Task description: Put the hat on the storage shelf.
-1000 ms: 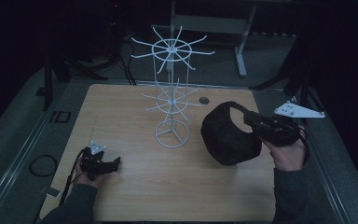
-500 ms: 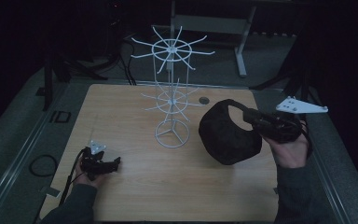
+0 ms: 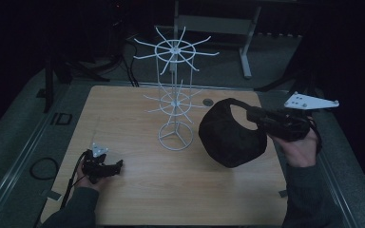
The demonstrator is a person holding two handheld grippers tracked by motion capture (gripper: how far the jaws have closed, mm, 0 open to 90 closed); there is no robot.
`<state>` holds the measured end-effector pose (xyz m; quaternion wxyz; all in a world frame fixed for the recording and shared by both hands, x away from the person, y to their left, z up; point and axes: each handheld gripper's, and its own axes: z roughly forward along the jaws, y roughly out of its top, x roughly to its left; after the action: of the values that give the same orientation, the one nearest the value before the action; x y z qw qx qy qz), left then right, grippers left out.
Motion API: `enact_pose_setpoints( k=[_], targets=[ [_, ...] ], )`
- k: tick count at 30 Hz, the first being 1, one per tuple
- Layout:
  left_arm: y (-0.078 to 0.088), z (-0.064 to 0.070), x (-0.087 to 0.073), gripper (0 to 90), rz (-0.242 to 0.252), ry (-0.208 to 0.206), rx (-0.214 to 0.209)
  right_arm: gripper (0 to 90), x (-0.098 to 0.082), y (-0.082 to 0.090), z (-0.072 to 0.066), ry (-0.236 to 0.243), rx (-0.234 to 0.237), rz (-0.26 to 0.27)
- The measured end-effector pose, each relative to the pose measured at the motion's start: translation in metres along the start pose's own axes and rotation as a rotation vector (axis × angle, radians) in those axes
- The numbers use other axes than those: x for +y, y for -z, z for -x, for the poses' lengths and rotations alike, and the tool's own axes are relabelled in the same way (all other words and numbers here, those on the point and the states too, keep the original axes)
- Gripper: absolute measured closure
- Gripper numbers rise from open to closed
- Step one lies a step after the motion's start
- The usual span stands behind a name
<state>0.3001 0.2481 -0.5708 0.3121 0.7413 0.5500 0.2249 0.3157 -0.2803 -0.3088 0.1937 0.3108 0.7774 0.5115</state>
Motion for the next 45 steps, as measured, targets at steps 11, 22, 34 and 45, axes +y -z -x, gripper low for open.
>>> enact_pose_setpoints(
  k=[11,22,34,45],
  targets=[
    [0.000,0.000,0.000,13.6,0.000,0.000,0.000,70.7,0.012,0.002,0.000,0.024,0.048,-0.005],
    [0.000,0.000,0.000,13.6,0.000,0.000,0.000,70.7,0.024,0.004,-0.004,0.061,0.105,-0.013],
    [0.000,0.000,0.000,13.6,0.000,0.000,0.000,70.7,0.031,0.006,-0.002,0.071,0.187,0.009],
    [0.000,0.000,0.000,13.6,0.001,0.001,0.000,70.7,0.040,0.007,-0.002,0.073,0.252,0.033]
  ],
)
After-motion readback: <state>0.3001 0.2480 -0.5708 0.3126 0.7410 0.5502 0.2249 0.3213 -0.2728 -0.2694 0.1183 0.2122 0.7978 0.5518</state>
